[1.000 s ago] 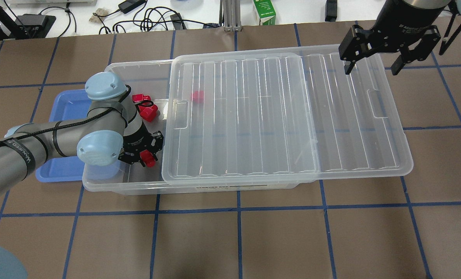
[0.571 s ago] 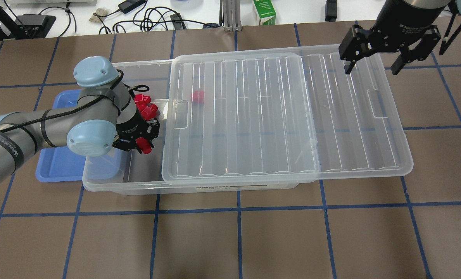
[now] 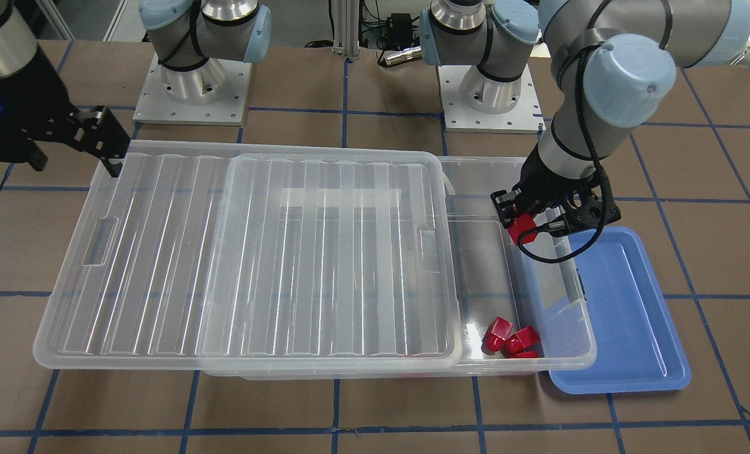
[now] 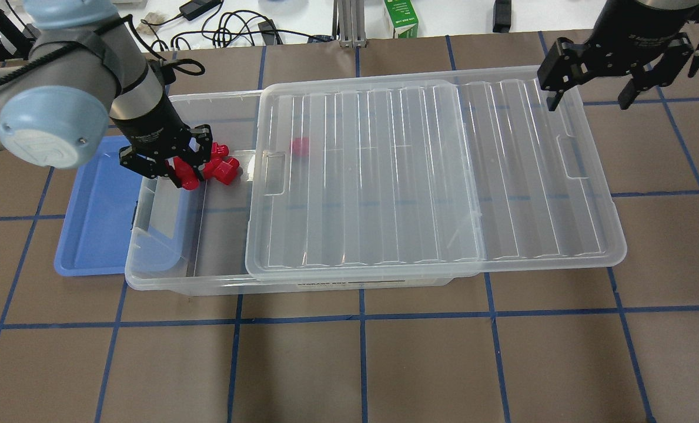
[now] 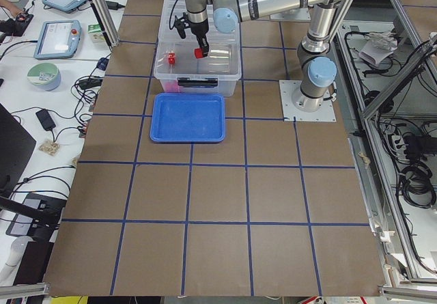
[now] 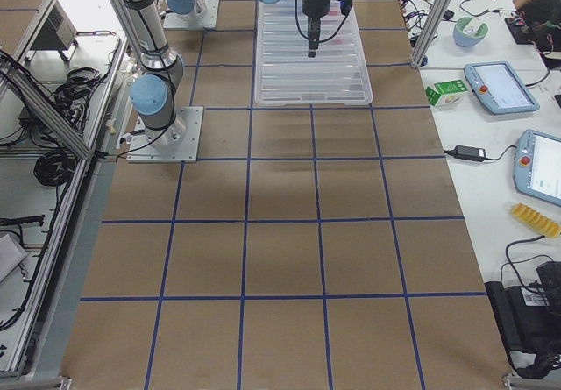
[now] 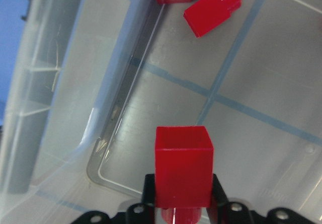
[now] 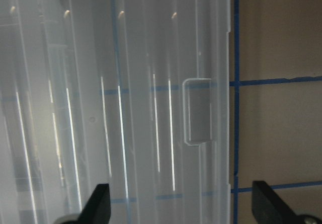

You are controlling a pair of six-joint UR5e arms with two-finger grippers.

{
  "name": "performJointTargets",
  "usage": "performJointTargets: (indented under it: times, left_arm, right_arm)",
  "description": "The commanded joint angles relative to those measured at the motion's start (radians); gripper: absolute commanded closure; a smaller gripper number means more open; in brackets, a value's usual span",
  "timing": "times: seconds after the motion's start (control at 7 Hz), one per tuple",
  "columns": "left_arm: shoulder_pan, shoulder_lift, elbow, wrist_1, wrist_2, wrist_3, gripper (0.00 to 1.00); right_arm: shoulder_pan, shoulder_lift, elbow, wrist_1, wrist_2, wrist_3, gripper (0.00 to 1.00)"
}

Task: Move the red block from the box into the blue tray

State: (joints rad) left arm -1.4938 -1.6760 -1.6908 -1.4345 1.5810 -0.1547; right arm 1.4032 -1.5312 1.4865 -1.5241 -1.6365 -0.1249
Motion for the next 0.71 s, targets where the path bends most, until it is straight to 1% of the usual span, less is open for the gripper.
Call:
performJointTargets:
  times: [0.0, 0.14, 0.29, 0.43, 0.57]
  left_arm:
    - [0.147, 0.004, 0.008, -0.027, 0.007, 0.326, 1.00]
    - [0.275, -0.016, 0.005, -0.021, -0.001, 0.494, 1.00]
    - [0.361, -0.040, 0.002, -0.015, -0.012, 0.612, 1.00]
    - [0.401, -0.086, -0.010, 0.058, -0.009, 0.715, 1.00]
    - [0.435, -0.132, -0.044, 0.136, -0.009, 0.750, 1.00]
  right_arm:
    - [-0.190, 0.017, 0.024, -0.001, -0.040, -0.313, 0.00]
    - [-0.258, 0.041, 0.056, -0.019, -0.028, -0.393, 0.00]
    - [-0.263, 0.065, 0.116, -0.148, -0.029, -0.394, 0.00]
    - [-0.268, 0.077, 0.205, -0.245, -0.025, -0.395, 0.00]
    - [-0.268, 0.091, 0.277, -0.352, -0.013, -0.389, 0.00]
